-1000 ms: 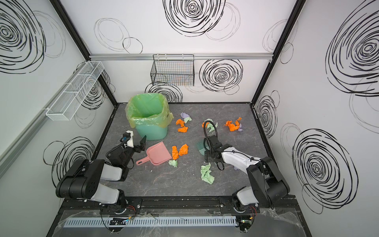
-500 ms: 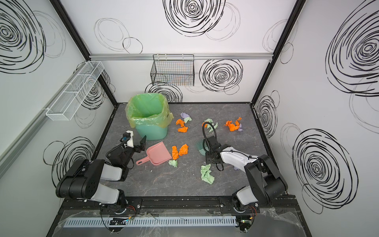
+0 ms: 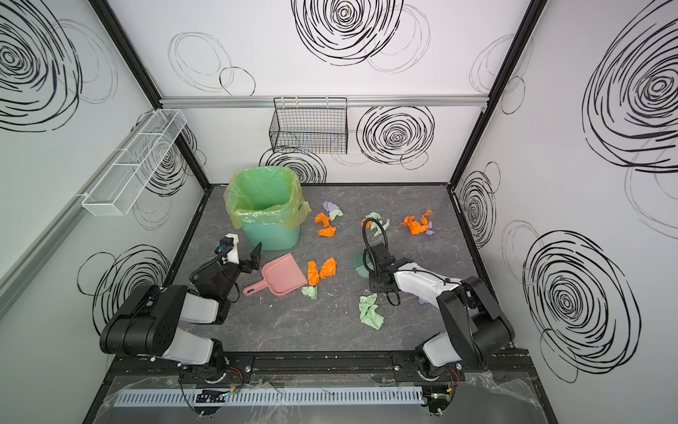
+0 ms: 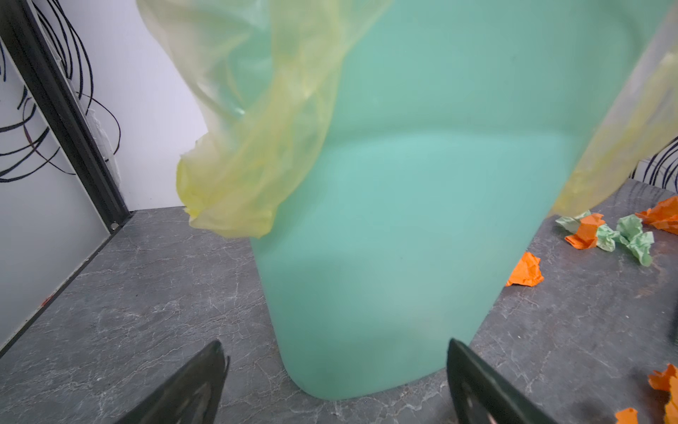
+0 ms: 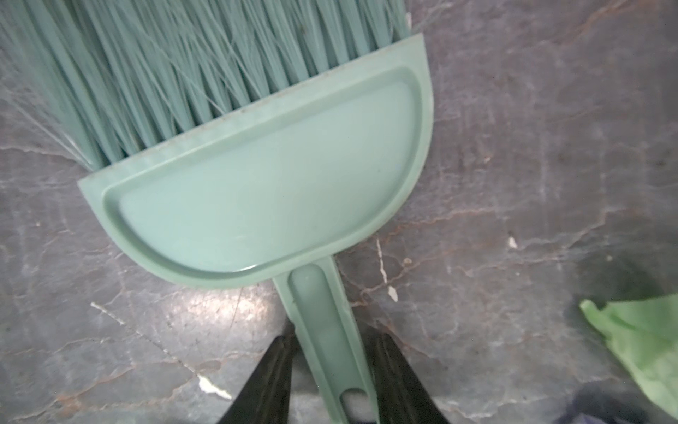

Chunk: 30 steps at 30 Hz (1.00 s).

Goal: Sweep away the paper scraps from the table

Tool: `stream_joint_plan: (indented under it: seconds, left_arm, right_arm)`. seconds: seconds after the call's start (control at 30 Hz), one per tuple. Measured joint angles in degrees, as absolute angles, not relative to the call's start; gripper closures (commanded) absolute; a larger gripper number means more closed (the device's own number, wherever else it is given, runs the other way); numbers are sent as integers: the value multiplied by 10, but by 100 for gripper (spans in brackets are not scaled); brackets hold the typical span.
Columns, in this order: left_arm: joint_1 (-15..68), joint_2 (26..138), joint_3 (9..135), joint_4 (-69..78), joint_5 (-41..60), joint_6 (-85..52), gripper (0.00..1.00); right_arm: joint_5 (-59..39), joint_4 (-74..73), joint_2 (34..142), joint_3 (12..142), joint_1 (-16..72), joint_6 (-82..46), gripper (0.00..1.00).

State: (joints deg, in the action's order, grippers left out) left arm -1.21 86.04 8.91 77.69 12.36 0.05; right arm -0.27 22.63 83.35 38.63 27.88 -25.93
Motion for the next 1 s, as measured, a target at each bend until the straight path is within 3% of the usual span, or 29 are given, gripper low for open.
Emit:
stream_joint_plan:
  seconds: [0.47, 1.0]
  left_arm:
    - [-17, 860, 89, 776, 152, 8, 4]
    - [-22, 838, 89, 770, 149, -5, 4]
  right_arm:
    - [-3, 225, 836, 390, 282, -258, 85]
    - [-22, 239, 791, 389, 285, -260, 87]
